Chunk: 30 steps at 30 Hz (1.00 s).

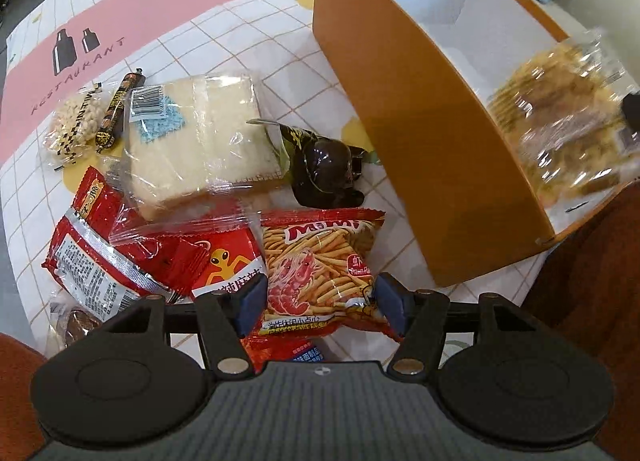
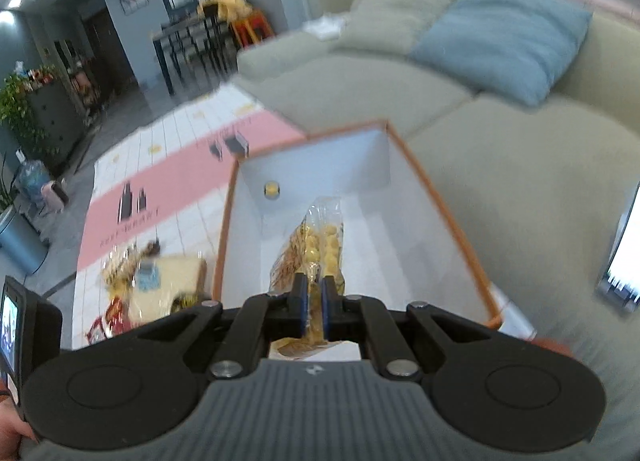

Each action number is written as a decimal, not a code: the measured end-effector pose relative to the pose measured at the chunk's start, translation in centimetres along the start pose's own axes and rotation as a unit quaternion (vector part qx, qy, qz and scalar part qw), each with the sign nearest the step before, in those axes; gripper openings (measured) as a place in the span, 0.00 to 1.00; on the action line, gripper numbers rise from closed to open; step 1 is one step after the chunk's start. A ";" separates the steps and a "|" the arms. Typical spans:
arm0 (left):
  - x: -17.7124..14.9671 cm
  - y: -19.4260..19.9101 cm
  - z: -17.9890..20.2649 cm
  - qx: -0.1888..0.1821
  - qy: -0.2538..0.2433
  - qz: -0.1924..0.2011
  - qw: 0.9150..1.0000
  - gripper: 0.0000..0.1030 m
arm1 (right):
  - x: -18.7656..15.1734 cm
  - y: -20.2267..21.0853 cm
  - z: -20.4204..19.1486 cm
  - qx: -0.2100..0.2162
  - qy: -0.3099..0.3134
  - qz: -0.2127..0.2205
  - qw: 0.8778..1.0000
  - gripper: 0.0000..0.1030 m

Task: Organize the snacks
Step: 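Carry the waffle bag into the box with the right tool while the left grasps the chip bag, then open the right tool to drop the waffle bag while the left tool lifts the chip bag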

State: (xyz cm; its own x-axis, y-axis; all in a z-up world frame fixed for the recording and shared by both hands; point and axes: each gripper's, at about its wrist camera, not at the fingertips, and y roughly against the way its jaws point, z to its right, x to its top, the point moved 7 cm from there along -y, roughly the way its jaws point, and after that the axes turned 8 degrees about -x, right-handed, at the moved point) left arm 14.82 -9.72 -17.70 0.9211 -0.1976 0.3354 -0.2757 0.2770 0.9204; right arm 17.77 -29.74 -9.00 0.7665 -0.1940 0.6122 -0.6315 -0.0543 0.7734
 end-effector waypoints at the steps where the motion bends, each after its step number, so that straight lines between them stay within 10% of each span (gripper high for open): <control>1: 0.0 0.0 0.0 -0.001 -0.002 0.000 1.000 0.66 | -0.2 -0.5 0.0 0.007 -0.005 -0.013 1.000 0.04; 17: 1.8 5.1 1.2 -0.034 0.014 0.039 0.999 0.40 | -1.6 -6.6 0.4 0.066 -0.044 -0.155 0.985 0.04; 30: 7.3 11.8 4.7 -0.054 -0.018 0.135 0.989 0.39 | -2.6 -10.0 -0.2 0.011 0.109 -0.214 0.971 0.05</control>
State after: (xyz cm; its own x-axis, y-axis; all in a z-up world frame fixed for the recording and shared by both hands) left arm 17.01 -12.34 -3.44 0.8072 -0.1364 0.5742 -0.4770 0.4222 0.7708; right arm 22.13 -28.50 -18.28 0.9642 0.0623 0.2579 -0.2506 -0.1053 0.9623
